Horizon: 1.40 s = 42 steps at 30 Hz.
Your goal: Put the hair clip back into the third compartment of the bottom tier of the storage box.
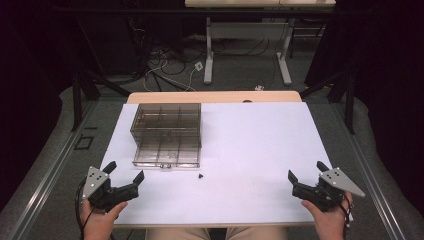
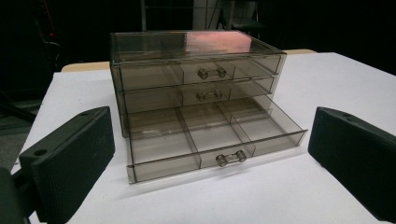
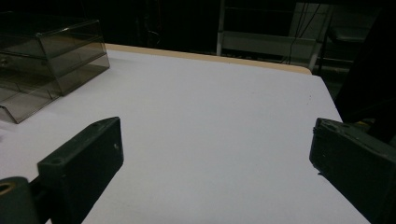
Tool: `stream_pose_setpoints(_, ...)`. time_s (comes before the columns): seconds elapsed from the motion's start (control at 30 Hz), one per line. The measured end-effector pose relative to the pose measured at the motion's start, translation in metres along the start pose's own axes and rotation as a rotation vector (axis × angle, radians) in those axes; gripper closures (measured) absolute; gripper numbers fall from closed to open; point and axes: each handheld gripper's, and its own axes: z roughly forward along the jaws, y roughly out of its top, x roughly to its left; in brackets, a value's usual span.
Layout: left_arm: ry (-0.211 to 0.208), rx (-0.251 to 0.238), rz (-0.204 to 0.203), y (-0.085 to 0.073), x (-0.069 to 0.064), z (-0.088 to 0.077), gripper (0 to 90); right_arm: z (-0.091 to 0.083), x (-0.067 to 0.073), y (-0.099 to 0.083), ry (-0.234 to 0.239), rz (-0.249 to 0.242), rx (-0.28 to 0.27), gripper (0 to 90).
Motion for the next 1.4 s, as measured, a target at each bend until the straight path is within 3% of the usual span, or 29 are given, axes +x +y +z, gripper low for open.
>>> stream_pose_setpoints(0.23, -0.015, -0.005, -0.026, 0.002, -0.003, 0.003, 0.8, 0.001, -0.001, -0.001, -0.006, 0.012, 0.003, 3.8)
stream_pose_setpoints(0.27, -0.014, -0.008, -0.026, 0.002, -0.004, 0.003, 0.9, 0.003, 0.000, -0.002, -0.016, 0.020, -0.030, 4.1)
stream_pose_setpoints(0.3, -0.016, -0.008, -0.028, 0.003, -0.004, 0.004, 1.2, 0.001, -0.001, -0.002, -0.002, 0.006, 0.004, 4.4)
stream_pose_setpoints(0.47, -0.030, -0.008, -0.036, 0.006, -0.009, 0.007, 1.8, 0.002, 0.003, -0.002, 0.006, 0.007, 0.017, 4.6)
stream_pose_setpoints(0.93, -0.070, 0.021, 0.003, 0.018, -0.032, 0.029, 6.6, 0.006, 0.010, -0.002, 0.021, -0.015, 0.015, 6.8)
stream_pose_setpoints(1.4, -0.093, 0.018, 0.019, 0.027, -0.049, 0.047, 16.3, 0.007, 0.011, -0.003, 0.025, -0.030, 0.012, 11.1)
